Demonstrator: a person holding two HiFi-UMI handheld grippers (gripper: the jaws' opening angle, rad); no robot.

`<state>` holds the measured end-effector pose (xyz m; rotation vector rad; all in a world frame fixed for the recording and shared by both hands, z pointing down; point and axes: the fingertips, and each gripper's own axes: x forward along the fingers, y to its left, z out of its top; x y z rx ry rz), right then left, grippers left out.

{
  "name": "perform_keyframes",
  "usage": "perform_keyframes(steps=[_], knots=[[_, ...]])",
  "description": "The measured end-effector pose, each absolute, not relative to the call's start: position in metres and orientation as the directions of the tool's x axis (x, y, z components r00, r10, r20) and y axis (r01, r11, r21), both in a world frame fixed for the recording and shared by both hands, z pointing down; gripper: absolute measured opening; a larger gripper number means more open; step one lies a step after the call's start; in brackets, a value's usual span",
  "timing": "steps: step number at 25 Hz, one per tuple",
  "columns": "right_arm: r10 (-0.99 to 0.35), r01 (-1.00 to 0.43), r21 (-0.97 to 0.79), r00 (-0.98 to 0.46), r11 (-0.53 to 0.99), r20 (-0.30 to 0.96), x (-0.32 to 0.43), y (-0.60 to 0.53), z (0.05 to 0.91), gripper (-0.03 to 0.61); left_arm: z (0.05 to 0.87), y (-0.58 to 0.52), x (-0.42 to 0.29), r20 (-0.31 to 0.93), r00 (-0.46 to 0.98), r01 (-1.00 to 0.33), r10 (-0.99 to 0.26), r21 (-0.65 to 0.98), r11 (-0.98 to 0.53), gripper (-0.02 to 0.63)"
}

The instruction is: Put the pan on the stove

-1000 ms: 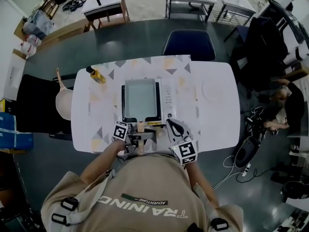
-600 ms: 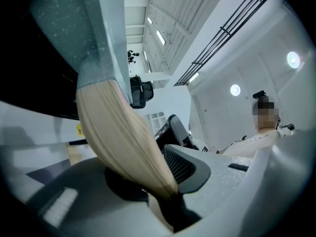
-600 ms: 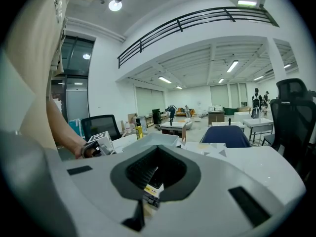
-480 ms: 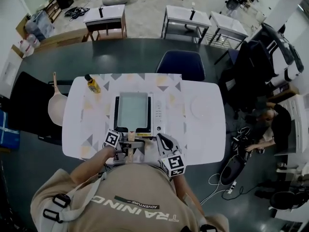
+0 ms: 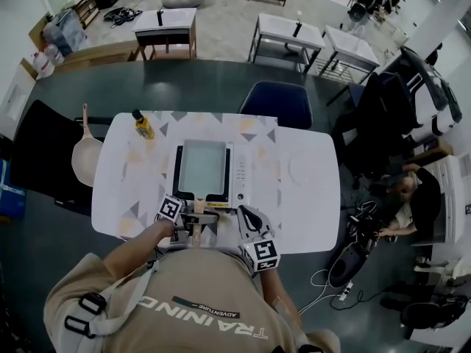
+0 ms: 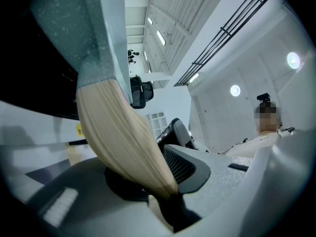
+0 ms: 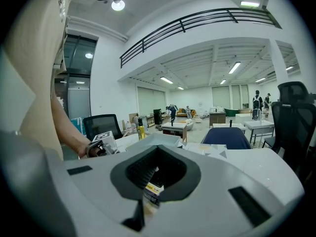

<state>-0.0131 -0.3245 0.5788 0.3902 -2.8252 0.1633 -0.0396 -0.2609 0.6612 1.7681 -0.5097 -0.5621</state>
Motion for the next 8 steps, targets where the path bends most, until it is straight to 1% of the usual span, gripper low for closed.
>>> perform_keyframes(steps=[4, 8], knots=[[-0.258, -0.294, -0.082, -0.920, 0.952, 0.296, -0.0131, -0.3233, 0.5807, 0.003, 0.6584, -0.2617, -0.0391, -0.120, 0.789, -0.048, -0.602, 0.966, -0.256, 0.097], [-0.255, -0.290, -0.082, -0.921, 0.954, 0.295, -0.0203, -0.3182, 0.5798, 0.003, 0.6608, -0.2620, -0.0457, -0.101, 0.790, -0.070, -0.605, 0.965, -0.252, 0.097]])
